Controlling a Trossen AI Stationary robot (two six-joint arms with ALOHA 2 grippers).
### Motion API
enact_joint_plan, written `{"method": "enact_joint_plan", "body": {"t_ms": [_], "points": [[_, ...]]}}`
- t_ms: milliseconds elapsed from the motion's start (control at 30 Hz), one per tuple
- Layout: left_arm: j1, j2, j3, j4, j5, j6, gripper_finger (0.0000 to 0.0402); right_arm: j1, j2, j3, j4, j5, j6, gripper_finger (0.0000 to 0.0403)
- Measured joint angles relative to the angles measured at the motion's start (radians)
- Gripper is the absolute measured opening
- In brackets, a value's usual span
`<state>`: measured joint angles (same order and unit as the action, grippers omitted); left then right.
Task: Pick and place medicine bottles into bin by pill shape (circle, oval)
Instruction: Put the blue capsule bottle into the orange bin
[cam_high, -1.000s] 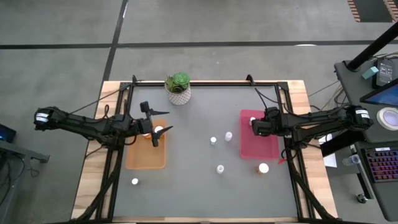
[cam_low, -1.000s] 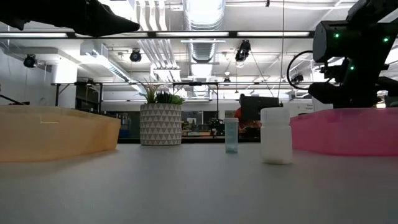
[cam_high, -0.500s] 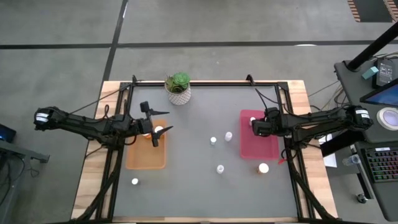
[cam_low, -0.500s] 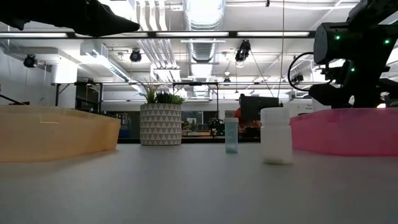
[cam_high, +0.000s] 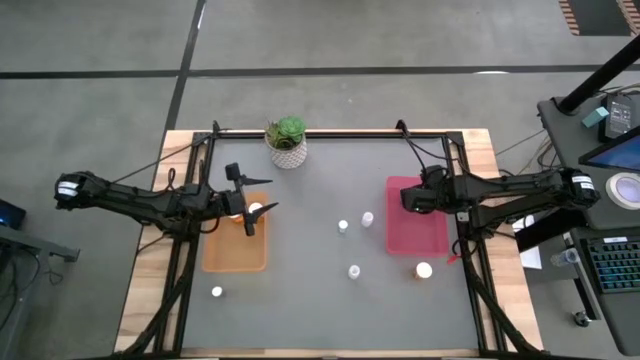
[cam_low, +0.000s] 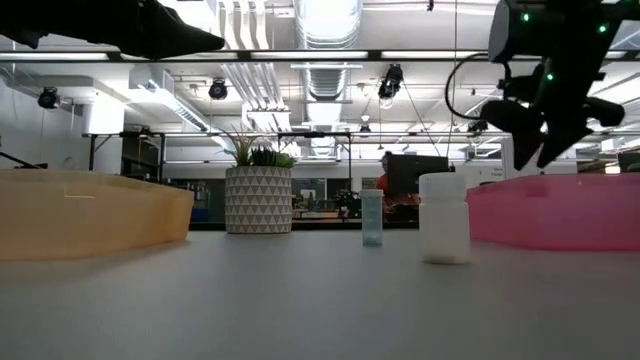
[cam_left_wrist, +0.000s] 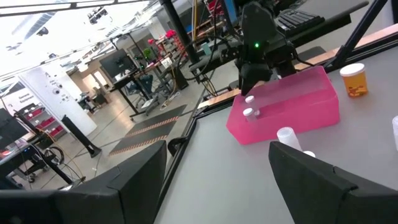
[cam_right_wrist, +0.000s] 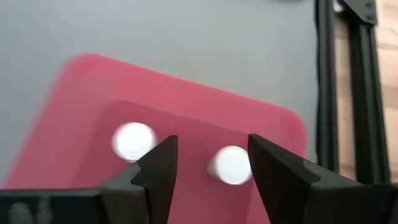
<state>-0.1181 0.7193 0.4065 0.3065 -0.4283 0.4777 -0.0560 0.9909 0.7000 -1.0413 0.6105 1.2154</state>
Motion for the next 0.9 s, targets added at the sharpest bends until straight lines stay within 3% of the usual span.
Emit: {"method": "enact_joint_plan", "body": {"t_ms": [233,367,667,900], "points": [[0.0,0.0,0.0,0.0,0.0,-0.071,0.0267,0.098,0.0,0.059,0.024,0.053,-0.076,0.0182],[0.0,0.004,0.0,0.0,0.0,-0.142,0.0267,0.18,0.0,0.061,0.134,0.076,-0.197,0.0182],[0.0,0.061,0.0,0.005,0.001,-0.319,0.0267,0.34,0.0,0.018,0.62,0.081,-0.664,0.0182],[-0.001,0.139,0.0,0.087,0.004,-0.395,0.0267,0.364,0.0,-0.073,1.04,0.06,-1.029,0.018]]}}
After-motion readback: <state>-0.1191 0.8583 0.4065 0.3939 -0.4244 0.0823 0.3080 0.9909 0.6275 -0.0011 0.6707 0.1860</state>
